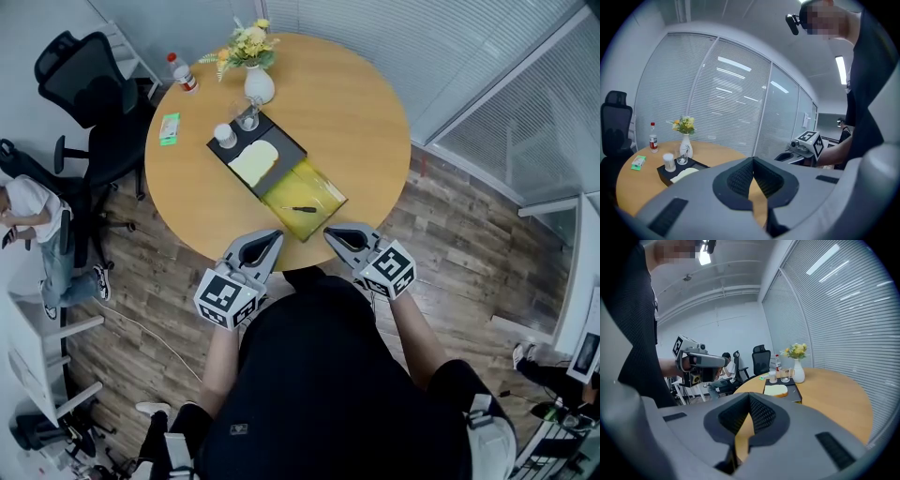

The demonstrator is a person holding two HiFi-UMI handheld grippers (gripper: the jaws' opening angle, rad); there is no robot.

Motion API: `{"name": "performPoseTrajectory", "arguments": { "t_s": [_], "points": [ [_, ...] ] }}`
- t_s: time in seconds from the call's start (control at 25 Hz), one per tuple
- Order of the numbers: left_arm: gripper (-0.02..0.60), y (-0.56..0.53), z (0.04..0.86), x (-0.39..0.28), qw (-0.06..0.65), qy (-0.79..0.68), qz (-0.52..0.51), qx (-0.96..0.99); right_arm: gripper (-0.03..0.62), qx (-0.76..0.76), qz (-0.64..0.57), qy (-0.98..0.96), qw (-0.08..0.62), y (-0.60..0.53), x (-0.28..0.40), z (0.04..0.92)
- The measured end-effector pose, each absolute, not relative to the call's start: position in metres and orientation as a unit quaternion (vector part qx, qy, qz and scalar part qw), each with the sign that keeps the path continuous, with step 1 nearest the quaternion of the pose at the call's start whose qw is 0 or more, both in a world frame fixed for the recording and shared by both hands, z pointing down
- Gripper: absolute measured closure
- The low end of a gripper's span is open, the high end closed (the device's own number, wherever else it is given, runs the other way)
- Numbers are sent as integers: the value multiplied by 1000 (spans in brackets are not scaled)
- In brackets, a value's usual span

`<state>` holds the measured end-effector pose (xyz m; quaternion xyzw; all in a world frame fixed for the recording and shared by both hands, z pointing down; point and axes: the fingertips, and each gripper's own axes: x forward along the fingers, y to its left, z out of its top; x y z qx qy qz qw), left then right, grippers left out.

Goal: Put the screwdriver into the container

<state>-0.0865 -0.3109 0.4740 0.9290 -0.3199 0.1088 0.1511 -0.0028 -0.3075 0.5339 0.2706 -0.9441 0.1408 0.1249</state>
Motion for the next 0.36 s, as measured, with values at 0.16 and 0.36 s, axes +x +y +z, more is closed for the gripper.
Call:
{"name": "performPoseTrajectory", "arguments": {
  "t_s": [0.16,0.36],
  "points": [
    [577,-311,476,-93,153,-325,111,927,589,267,141,-944,129,-308,-6,537],
    [577,-310,476,-97,156,-328,108,925,589,260,145,-945,135,-309,-13,538]
  ]
}}
